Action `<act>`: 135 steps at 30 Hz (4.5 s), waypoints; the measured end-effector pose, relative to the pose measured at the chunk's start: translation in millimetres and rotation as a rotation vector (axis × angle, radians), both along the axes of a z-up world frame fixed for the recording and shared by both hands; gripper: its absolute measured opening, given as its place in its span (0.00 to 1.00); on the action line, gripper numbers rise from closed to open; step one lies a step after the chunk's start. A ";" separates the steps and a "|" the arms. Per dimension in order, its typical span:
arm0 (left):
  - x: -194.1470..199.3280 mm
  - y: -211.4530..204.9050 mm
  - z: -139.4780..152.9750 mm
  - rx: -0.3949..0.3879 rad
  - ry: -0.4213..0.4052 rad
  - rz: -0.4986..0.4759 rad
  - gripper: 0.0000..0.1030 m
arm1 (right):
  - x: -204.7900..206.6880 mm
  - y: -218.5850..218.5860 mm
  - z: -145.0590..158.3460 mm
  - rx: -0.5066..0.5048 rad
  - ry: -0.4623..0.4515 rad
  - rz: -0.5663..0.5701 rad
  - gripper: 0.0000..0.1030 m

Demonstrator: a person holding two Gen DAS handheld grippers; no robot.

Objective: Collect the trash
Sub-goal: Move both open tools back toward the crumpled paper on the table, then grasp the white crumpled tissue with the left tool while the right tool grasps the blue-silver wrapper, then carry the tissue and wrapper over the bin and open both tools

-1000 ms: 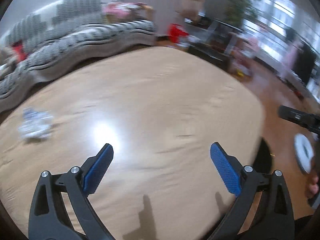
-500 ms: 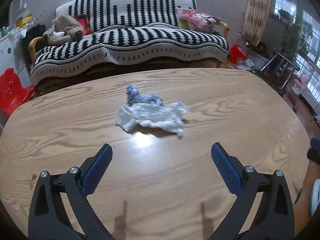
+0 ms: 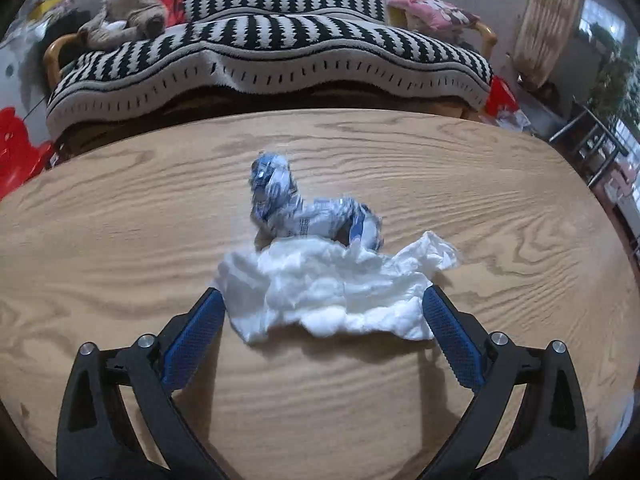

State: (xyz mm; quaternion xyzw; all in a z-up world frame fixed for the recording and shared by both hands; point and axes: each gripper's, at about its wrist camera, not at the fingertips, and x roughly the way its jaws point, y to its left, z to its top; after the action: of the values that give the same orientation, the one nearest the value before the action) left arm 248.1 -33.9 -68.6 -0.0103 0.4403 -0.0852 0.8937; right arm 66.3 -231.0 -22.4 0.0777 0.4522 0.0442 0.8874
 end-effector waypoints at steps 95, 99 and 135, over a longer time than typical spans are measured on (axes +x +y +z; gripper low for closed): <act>-248.9 -262.7 63.8 -0.068 -0.024 -0.518 0.20 | -199.1 -241.4 27.1 -0.047 -0.078 -0.383 0.39; -266.8 -314.3 57.3 -0.120 0.006 -0.618 0.20 | -228.3 -288.9 17.8 -0.031 -0.050 -0.495 0.39; -311.5 -517.4 -32.5 -0.141 0.204 -0.916 0.26 | -303.5 -433.9 -47.0 0.156 0.072 -0.868 0.44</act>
State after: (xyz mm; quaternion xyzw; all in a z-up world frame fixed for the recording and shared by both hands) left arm -63.4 -551.3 -101.1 0.1159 0.4783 -0.4989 0.7133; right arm -237.2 -665.0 -69.4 0.3285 0.4036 -0.3012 0.7991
